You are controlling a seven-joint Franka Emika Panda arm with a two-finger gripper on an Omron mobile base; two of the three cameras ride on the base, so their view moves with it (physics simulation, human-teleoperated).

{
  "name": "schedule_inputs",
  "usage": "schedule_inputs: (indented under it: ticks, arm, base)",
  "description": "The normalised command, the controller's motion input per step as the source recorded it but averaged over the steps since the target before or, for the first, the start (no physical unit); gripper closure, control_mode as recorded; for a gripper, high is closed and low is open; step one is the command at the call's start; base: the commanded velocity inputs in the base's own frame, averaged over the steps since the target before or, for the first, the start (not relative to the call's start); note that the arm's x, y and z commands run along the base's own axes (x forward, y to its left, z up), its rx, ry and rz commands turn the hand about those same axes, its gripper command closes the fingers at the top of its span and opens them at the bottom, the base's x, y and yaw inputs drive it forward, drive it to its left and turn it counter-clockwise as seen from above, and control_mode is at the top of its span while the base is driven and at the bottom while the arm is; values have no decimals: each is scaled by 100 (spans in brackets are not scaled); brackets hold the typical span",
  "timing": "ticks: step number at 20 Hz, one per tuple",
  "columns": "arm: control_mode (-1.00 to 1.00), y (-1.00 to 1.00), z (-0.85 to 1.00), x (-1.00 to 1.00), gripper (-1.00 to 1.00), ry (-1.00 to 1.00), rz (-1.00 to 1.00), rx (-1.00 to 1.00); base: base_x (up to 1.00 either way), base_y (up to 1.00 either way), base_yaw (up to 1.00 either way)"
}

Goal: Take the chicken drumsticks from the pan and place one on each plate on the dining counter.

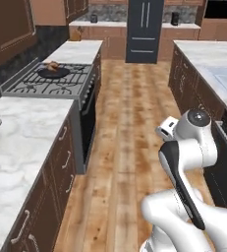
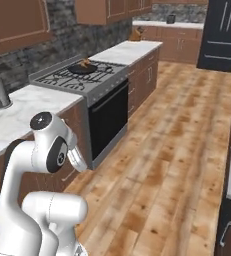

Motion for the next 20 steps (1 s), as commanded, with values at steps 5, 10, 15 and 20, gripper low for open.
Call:
schedule_inputs:
  ticks: [5, 10, 15, 20]
  arm:
    - [100, 0, 0, 0, -100, 0, 0, 0]
    - [100, 0, 0, 0, -100, 0, 0, 0]
    - [100, 0, 0, 0, -100, 0, 0, 0]
    - [100, 0, 0, 0, -100, 0, 0, 0]
  base:
    - [100, -15, 20]
    - [100, -32, 25]
    - [100, -50, 30]
    - [100, -75, 38]
